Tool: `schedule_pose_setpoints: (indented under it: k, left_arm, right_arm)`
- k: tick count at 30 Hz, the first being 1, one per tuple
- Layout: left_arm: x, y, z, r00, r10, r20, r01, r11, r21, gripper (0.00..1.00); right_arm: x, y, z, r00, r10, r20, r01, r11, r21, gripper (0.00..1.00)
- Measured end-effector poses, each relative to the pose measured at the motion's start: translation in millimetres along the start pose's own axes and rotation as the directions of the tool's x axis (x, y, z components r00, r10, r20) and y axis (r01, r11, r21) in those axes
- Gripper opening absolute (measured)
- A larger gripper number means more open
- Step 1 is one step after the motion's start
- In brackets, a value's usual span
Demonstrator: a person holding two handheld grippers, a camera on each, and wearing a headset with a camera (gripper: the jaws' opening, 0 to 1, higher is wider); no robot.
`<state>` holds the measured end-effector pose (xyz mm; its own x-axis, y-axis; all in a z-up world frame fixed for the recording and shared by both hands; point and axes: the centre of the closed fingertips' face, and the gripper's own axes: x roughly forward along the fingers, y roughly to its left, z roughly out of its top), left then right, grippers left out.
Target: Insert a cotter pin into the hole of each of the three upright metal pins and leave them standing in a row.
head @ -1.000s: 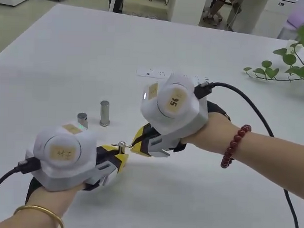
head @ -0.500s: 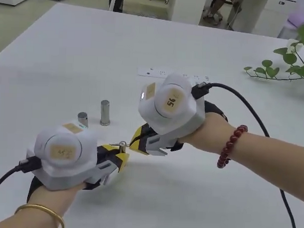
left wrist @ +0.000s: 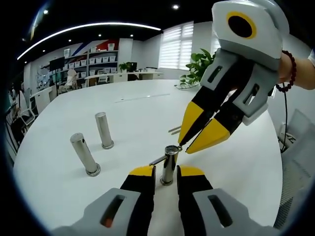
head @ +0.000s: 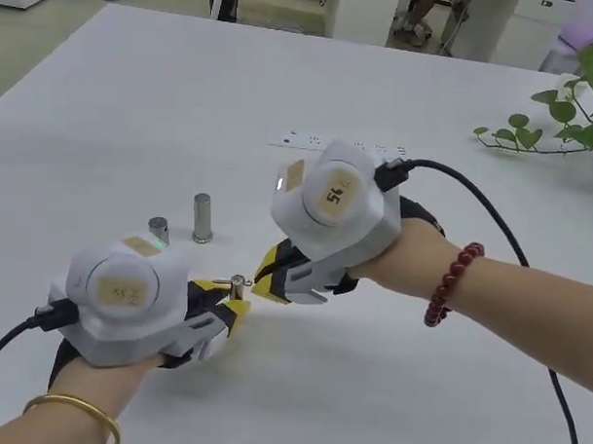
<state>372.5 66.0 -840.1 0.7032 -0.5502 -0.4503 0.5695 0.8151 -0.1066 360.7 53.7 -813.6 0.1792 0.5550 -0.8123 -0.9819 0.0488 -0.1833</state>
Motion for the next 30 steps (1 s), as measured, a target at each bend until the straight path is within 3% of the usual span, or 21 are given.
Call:
schedule_pose_setpoints:
  k: [9,12,16,24,30]
  left_arm:
    - [-4.0,2.0,-3.3,0.9999,-0.001,-0.015,0.001,1.000,0.019,0.30]
    - [-7.5,4.9,-4.1,0.9998,0.004,-0.017,-0.004,1.000,0.018,0.34]
    - [-14.1,6.3,1.0,0.9999,0.005,0.009,-0.005,1.000,-0.003,0.41]
    - [-25.5,4.0,12.4,0.9976,-0.011,0.068,0.013,1.000,-0.028,0.55]
    - [-34.0,6.0,17.5,0.9962,-0.006,0.087,0.010,0.999,-0.043,0.62]
  right_arm:
    - [-7.3,-8.8,-4.4,0.9996,-0.029,-0.005,0.029,0.999,0.040,0.12]
    - [-10.8,-14.3,-2.7,0.9988,-0.042,0.026,0.039,0.995,0.093,0.13]
    - [-14.2,-24.0,1.6,0.9951,-0.064,0.075,0.051,0.985,0.162,0.15]
    - [-14.0,-50.5,18.1,0.9756,-0.118,0.185,0.065,0.961,0.269,0.20]
    - [-0.8,-68.3,32.1,0.9572,-0.144,0.251,0.058,0.945,0.322,0.25]
